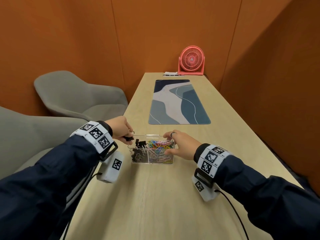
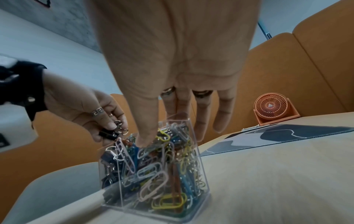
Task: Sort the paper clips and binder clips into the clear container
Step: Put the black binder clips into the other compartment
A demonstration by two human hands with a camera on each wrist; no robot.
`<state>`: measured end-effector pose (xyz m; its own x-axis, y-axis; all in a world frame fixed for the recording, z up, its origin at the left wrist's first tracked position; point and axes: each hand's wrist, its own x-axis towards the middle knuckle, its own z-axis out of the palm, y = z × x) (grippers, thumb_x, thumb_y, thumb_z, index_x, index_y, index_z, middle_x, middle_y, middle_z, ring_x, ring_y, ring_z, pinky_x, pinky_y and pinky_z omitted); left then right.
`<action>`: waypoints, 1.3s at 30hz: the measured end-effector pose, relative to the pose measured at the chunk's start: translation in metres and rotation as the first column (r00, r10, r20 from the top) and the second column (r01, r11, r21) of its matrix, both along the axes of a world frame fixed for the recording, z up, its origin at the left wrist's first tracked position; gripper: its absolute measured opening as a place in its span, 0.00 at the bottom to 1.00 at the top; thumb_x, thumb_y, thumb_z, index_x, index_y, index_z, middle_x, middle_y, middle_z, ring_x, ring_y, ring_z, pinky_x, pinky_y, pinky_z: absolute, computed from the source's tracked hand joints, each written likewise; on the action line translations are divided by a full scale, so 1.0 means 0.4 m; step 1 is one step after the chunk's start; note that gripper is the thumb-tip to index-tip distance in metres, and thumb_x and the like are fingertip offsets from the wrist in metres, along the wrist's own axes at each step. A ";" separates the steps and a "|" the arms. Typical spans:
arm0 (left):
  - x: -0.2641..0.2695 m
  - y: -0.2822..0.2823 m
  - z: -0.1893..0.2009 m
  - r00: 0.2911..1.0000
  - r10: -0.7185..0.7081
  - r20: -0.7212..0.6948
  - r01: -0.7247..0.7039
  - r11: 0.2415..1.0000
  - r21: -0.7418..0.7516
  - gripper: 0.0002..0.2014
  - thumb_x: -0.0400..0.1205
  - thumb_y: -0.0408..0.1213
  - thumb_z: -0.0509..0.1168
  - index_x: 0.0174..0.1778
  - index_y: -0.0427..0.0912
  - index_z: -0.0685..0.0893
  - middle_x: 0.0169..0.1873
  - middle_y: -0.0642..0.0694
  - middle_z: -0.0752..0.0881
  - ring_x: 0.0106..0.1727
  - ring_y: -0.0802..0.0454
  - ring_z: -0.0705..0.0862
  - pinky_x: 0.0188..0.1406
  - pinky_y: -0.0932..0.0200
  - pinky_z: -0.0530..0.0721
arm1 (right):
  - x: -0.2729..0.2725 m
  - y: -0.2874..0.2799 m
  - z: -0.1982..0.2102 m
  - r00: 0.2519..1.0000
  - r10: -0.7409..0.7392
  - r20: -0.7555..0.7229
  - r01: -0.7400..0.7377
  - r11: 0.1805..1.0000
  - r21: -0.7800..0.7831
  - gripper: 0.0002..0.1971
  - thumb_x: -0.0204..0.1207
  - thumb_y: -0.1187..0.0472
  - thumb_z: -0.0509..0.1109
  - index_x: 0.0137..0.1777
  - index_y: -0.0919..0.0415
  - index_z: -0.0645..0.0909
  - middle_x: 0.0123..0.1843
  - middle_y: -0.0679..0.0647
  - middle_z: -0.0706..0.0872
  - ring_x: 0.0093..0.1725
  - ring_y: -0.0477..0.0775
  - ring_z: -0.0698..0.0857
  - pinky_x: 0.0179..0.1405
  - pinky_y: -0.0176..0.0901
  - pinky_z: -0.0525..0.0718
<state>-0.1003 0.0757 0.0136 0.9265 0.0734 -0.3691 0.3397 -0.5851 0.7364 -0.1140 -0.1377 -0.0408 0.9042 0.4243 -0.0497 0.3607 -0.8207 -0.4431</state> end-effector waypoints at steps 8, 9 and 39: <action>0.011 -0.025 0.006 0.989 -0.146 -0.011 0.138 0.907 0.398 0.12 0.77 0.26 0.70 0.56 0.28 0.84 0.28 0.44 0.87 0.39 0.44 0.85 0.47 0.54 0.87 | 0.000 -0.005 0.005 1.000 0.021 0.002 -0.021 1.000 0.014 0.29 0.73 0.54 0.73 0.73 0.57 0.69 0.69 0.54 0.77 0.65 0.51 0.78 0.65 0.41 0.73; 0.010 -0.031 0.008 0.990 -0.143 -0.013 0.136 0.903 0.406 0.12 0.77 0.26 0.70 0.56 0.29 0.83 0.25 0.44 0.87 0.37 0.44 0.86 0.41 0.56 0.87 | 0.000 -0.005 0.006 1.000 0.025 0.001 -0.025 1.000 0.013 0.29 0.73 0.54 0.73 0.73 0.57 0.69 0.69 0.55 0.77 0.65 0.51 0.78 0.65 0.40 0.73; -0.004 -0.007 -0.045 0.960 -0.086 0.265 -0.034 0.908 0.417 0.14 0.68 0.35 0.80 0.39 0.40 0.81 0.33 0.42 0.86 0.23 0.51 0.83 0.28 0.58 0.83 | -0.004 -0.011 -0.003 1.000 0.018 -0.009 -0.018 0.998 0.056 0.28 0.73 0.53 0.73 0.72 0.55 0.70 0.67 0.54 0.78 0.62 0.51 0.78 0.61 0.40 0.74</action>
<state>-0.1018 0.0729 -0.0042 0.9893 0.1386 -0.0448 0.1428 -0.8623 0.4858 -0.1154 -0.1422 -0.0421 0.8960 0.4427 -0.0340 0.3707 -0.7879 -0.4917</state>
